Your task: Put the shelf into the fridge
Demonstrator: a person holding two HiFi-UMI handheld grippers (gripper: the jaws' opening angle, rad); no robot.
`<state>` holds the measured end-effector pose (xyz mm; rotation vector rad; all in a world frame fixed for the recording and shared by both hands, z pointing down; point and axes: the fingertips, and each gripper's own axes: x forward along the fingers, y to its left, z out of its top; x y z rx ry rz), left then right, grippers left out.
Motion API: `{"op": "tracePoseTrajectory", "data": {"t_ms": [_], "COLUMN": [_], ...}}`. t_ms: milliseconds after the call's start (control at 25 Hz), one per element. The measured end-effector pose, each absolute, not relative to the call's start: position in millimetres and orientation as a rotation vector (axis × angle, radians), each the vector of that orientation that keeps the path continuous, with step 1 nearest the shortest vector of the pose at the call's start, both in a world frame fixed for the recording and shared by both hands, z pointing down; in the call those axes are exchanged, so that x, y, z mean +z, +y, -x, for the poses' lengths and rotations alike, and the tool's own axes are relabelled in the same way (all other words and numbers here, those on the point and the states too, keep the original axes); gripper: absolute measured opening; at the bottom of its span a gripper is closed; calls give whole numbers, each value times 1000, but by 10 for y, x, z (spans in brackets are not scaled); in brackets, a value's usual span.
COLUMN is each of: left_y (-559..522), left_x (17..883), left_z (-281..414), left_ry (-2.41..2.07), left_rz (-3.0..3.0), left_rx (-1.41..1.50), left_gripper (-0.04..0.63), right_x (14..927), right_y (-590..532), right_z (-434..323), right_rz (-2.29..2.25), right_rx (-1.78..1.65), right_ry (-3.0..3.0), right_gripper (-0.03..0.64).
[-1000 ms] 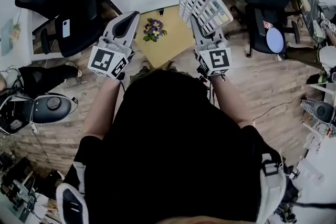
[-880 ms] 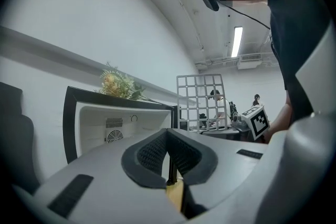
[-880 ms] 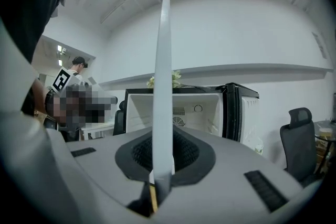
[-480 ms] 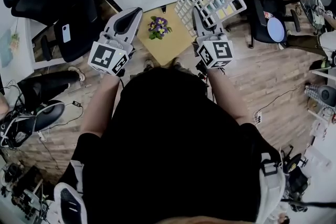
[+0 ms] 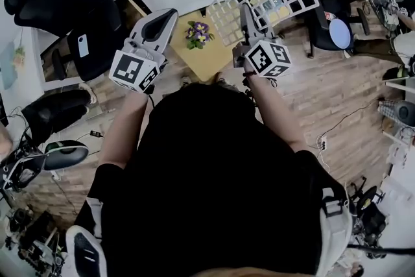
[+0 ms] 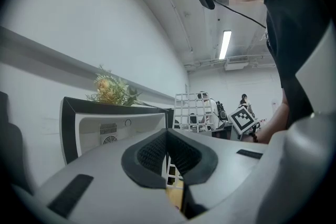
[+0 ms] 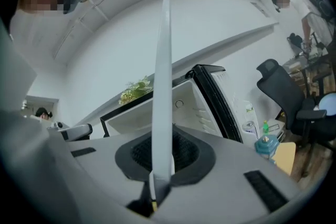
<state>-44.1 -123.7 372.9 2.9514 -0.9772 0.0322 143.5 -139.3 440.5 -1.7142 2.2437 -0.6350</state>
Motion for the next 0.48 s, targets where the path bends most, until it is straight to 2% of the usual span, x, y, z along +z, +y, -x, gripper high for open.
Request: {"op": "tracePoseTrajectory", "data": {"t_ms": [480], "left_y": [-1195], "left_x": [3688], "left_z": [513], "left_ry": [-975], "left_rz": [-2965], "left_rx": [38], "left_gripper": [18], "right_x": [4643], "right_y": [-1416], "right_z": [-1531], "right_rz": [1563], "right_rx": [-989], "right_ry": [1861], "right_gripper": [44]}}
